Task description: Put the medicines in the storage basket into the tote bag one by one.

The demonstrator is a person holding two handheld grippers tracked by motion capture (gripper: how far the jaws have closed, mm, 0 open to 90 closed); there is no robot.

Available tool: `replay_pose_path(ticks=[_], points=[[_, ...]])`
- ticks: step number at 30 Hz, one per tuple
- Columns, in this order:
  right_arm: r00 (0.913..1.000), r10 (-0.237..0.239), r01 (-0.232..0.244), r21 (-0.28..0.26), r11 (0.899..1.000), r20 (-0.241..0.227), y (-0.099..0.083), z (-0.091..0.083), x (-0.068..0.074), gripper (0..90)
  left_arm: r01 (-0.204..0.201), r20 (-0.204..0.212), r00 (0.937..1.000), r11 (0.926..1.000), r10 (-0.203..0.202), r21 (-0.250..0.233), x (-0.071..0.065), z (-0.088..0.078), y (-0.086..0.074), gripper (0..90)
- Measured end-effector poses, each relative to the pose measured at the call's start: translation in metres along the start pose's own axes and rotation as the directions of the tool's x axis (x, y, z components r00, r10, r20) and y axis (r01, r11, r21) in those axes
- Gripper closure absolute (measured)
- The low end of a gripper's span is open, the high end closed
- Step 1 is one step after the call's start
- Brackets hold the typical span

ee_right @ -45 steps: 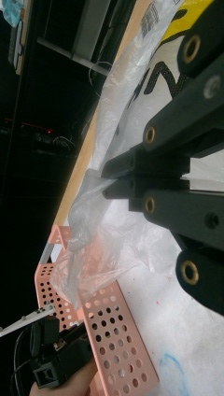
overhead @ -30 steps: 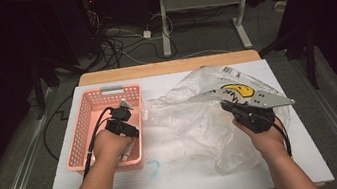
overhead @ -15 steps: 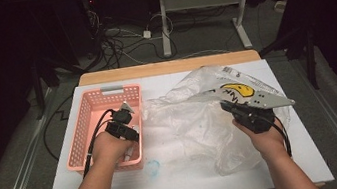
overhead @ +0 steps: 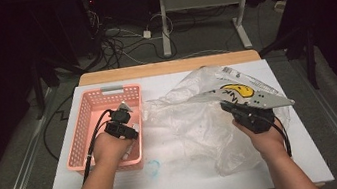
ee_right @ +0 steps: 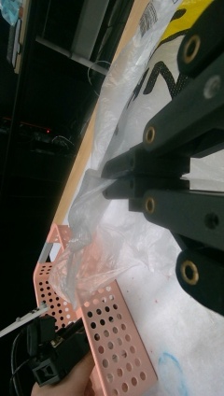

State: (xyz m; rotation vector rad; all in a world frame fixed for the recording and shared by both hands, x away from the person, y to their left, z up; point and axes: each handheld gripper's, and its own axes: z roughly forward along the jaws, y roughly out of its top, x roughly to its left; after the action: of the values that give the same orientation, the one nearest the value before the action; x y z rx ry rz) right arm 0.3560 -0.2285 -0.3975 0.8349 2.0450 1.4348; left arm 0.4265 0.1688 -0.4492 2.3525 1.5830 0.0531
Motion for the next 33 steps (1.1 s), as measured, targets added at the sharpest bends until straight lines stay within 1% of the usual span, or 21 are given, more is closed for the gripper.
replay_pose_path(ticks=[1, 3, 4, 5, 6, 7, 8, 10, 12, 14, 15, 18, 20, 21, 22, 23, 24, 27, 30, 32, 33], points=[[1.0, 0.0, 0.0, 0.0, 1.0, 0.0, 0.0, 0.0, 0.0, 90.0, 0.004, 0.001, 1.0, 0.9998, -0.004, -0.02, 0.001, -0.003, 0.0, 65.5], [1.0, 0.001, -0.001, 0.0, 1.0, 0.0, 0.0, 0.0, 0.0, 90.0, 0.008, 0.012, 0.9999, 0.9995, -0.007, -0.03, 0.002, -0.005, -0.001, 67.0], [1.0, 0.002, -0.002, 0.0, 1.0, 0.0, 0.0, 0.0, 0.0, 90.0, 0.003, -0.006, 1.0, 0.9984, -0.003, -0.057, 0.002, -0.008, -0.002, 68.5], [1.0, 0.002, -0.002, 0.0, 1.0, -0.001, 0.0, 0.0, 0.001, 90.0, -0.004, -0.007, 1.0, 0.9977, 0.004, -0.068, 0.003, -0.011, -0.002, 83.1], [1.0, 0.001, -0.001, 0.002, 1.0, -0.001, 0.0, 0.0, 0.001, 90.0, -0.002, 0.006, 1.0, 0.9984, 0.002, -0.056, 0.004, -0.01, -0.002, 83.8], [1.0, 0.001, -0.001, 0.002, 1.0, -0.001, 0.0, 0.0, 0.001, 90.0, -0.012, 0.003, 0.9999, 0.9993, 0.012, -0.035, 0.003, -0.007, -0.002, 83.6], [1.0, 0.003, -0.003, 0.002, 1.0, -0.001, 0.0, 0.0, 0.001, 90.0, -0.018, -0.007, 0.9998, 0.9991, 0.017, -0.038, 0.002, -0.007, -0.002, 81.7], [1.0, 0.002, -0.002, 0.004, 1.0, -0.003, 0.0, 0.0, 0.001, 90.0, -0.017, 0.002, 0.9999, 0.999, 0.017, -0.041, 0.0, -0.006, -0.001, 78.3], [1.0, 0.004, -0.004, 0.004, 1.0, -0.003, 0.0, 0.0, 0.001, 90.0, -0.01, 0.008, 0.9999, 0.9992, 0.011, -0.038, 0.0, -0.005, 0.0, 73.0], [1.0, 0.006, -0.006, 0.003, 1.0, -0.003, 0.0, 0.0, 0.001, 90.0, -0.002, 0.002, 1.0, 0.9993, 0.002, -0.036, 0.0, -0.005, 0.001, 64.7], [1.0, 0.007, -0.007, 0.003, 1.0, -0.003, 0.0, 0.0, 0.001, 90.0, -0.001, 0.009, 1.0, 0.9995, 0.001, -0.033, 0.001, -0.005, 0.001, 62.4], [1.0, 0.007, -0.007, 0.002, 1.0, -0.004, -0.001, 0.001, 0.0, 90.0, -0.005, 0.028, 0.9996, 1.0, 0.005, 0.0, 0.002, -0.003, 0.0, 55.3], [1.0, 0.005, -0.005, 0.004, 1.0, -0.006, -0.001, 0.001, 0.0, 90.0, -0.023, 0.014, 0.9997, 0.9996, 0.022, 0.015, 0.0, -0.001, 0.0, 52.1], [1.0, 0.005, -0.005, 0.005, 1.0, -0.006, -0.001, 0.001, 0.001, 90.0, -0.027, 0.023, 0.9994, 0.9993, 0.027, 0.025, -0.001, 0.0, 0.0, 52.1], [1.0, 0.004, -0.004, 0.005, 1.0, -0.007, -0.001, 0.001, 0.001, 90.0, -0.035, 0.022, 0.9992, 0.9987, 0.035, 0.035, -0.002, 0.001, 0.0, 53.1], [1.0, 0.004, -0.004, 0.005, 1.0, -0.005, -0.001, 0.001, 0.001, 90.0, -0.035, 0.017, 0.9992, 0.9987, 0.035, 0.036, -0.002, 0.002, 0.001, 53.5], [1.0, 0.007, -0.007, 0.005, 1.0, -0.004, -0.001, 0.001, 0.001, 90.0, -0.028, 0.026, 0.9993, 0.9987, 0.027, 0.042, -0.002, 0.002, 0.001, 53.6], [1.0, 0.008, -0.008, 0.005, 1.0, -0.004, -0.001, 0.001, 0.001, 90.0, -0.043, 0.002, 0.9991, 0.9972, 0.043, 0.061, -0.004, 0.005, 0.001, 55.8], [1.0, 0.003, -0.003, 0.005, 1.0, -0.005, -0.001, 0.001, 0.001, 90.0, -0.049, -0.022, 0.9985, 0.9975, 0.05, 0.051, -0.006, 0.006, 0.001, 59.2], [1.0, 0.003, -0.003, 0.005, 1.0, -0.006, -0.001, 0.002, 0.002, 90.0, -0.045, -0.031, 0.9984, 0.9981, 0.046, 0.042, -0.007, 0.007, 0.002, 60.4], [1.0, 0.003, -0.003, 0.006, 1.0, -0.006, -0.001, 0.002, 0.002, 90.0, -0.031, -0.034, 0.9989, 0.9989, 0.032, 0.036, -0.008, 0.007, 0.002, 60.8]])
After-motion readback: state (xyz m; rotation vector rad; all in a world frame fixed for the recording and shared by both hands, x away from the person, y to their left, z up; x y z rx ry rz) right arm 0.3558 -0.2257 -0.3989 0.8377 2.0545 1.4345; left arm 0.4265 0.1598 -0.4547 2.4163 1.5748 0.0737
